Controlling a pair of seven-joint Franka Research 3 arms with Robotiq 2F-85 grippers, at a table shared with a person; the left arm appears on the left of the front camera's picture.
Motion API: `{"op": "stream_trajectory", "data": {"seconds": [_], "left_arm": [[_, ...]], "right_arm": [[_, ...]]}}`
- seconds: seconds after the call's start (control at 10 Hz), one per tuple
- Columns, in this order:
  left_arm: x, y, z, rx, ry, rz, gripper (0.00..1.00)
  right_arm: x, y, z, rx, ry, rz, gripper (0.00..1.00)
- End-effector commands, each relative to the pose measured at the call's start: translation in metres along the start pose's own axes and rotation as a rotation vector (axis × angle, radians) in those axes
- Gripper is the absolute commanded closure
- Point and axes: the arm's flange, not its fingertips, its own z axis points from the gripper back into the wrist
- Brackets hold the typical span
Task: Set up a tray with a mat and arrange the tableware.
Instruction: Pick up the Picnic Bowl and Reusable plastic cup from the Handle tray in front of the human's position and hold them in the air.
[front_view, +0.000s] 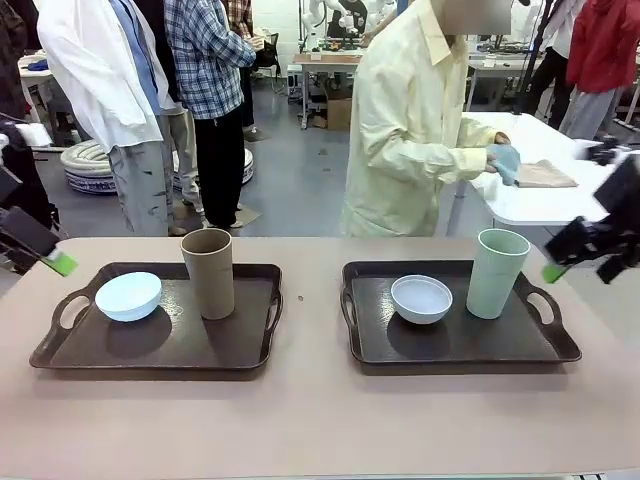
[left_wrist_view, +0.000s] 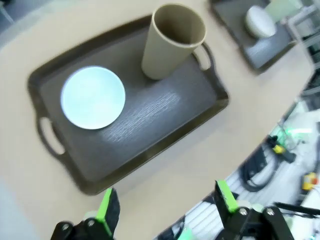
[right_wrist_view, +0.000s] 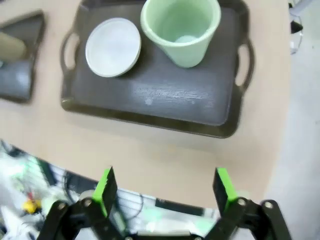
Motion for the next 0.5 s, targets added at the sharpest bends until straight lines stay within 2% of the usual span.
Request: {"op": "stream_trajectory", "data": {"seconds": [0.0, 0.3, 0.4], "left_arm": [[-0.003, 0.045, 0.011, -0.211, -0.044, 0.065, 0.00], [-0.022, 0.116, 0.019, -0.453, -0.124, 0.185, 0.00], [-0.027, 0.134, 0.015, -0.493, -0.141, 0.210, 0.00]], "right_arm": [[-0.066, -0.051, -0.041, 0.178, -0.087, -0.092, 0.00], [-0.084, -0.121, -0.036, 0.358, -0.152, -0.235, 0.00], [-0.089, -0.140, -0.032, 0.406, -0.169, -0.247, 0.00]]}}
